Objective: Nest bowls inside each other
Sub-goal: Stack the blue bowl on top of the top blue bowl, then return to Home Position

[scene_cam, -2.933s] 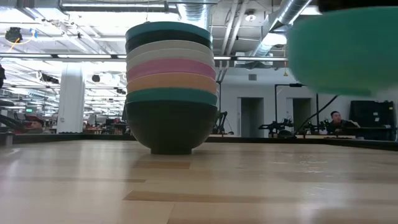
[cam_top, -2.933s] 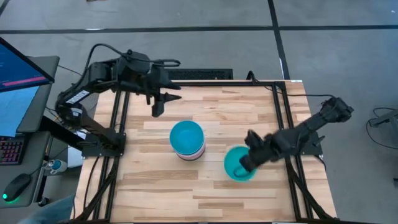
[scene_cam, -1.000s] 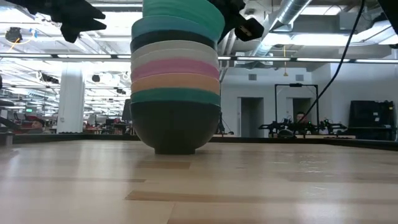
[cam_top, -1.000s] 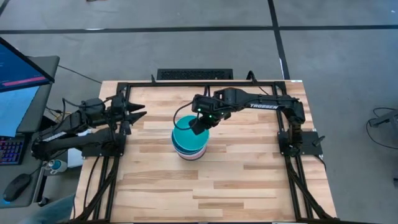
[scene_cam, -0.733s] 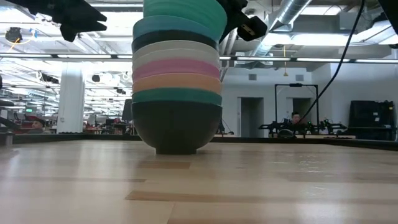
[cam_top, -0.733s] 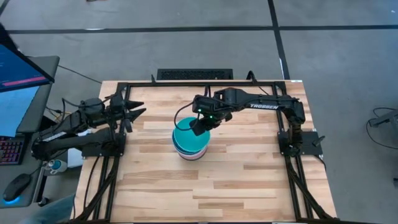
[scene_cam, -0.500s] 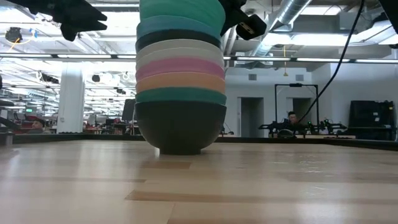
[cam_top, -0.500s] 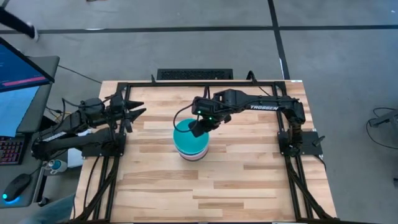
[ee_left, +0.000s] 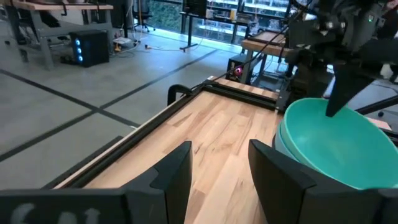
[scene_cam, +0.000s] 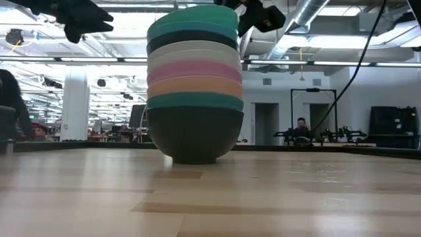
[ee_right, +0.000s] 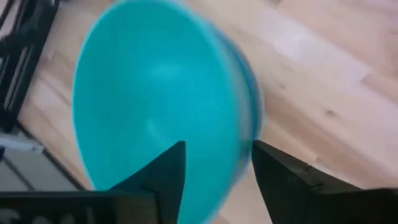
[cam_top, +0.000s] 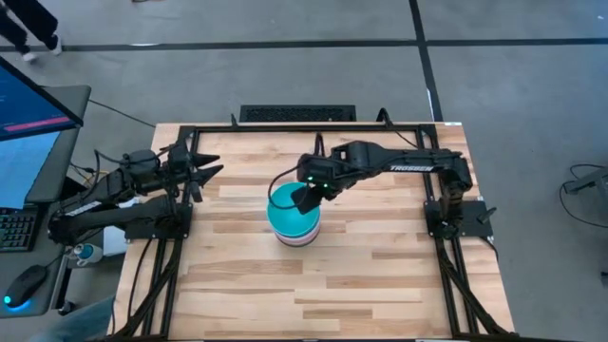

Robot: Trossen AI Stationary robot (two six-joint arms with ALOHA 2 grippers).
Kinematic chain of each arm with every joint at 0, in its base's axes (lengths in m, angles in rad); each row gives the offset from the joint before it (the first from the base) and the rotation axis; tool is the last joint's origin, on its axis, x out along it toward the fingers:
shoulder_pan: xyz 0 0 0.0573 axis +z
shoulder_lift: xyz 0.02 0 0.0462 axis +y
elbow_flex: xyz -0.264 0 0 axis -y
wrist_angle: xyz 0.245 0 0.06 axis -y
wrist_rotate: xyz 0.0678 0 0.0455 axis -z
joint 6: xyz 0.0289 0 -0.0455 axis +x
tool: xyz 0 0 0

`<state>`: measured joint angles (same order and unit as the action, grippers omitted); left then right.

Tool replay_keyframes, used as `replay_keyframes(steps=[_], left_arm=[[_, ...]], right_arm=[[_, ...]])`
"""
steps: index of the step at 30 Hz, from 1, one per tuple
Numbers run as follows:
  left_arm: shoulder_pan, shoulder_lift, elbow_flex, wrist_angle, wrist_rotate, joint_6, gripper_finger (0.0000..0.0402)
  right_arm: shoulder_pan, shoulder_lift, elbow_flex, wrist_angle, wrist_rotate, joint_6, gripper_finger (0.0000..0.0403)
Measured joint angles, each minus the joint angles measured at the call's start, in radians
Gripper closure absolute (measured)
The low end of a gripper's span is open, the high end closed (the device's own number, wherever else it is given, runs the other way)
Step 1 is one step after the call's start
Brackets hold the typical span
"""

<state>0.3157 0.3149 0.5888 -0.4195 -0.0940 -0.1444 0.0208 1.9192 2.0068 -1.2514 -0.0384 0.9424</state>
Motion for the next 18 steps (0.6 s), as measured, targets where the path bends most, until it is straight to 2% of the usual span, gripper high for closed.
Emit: replay_keyframes(steps=[4,7,11,13,15,18], left_arm=[[0.000,0.001,0.000,0.014,0.000,0.000,0.0253],[0.000,0.003,0.000,0.054,0.007,-0.033,0.0253],[0.000,0.008,0.001,0.243,0.134,-0.093,0.0253],[0.001,0.013,0.008,0.335,0.195,-0.115,0.0253],[0.002,0.011,0.026,0.355,0.203,-0.144,0.0253],[0.001,0.003,0.050,0.360,0.204,-0.172,0.0253]], right_arm=[[0.008,-0.063,0.003,0.010,0.127,0.025,0.0186],[0.016,-0.139,0.001,0.025,0.279,0.030,0.0184],[0.025,-0.270,0.003,0.095,0.437,-0.045,0.0186],[0.035,-0.339,0.002,0.129,0.443,-0.113,0.0186],[0.052,-0.402,0.004,0.186,0.386,-0.133,0.0186],[0.091,-0.478,0.003,0.223,0.311,-0.061,0.0187]])
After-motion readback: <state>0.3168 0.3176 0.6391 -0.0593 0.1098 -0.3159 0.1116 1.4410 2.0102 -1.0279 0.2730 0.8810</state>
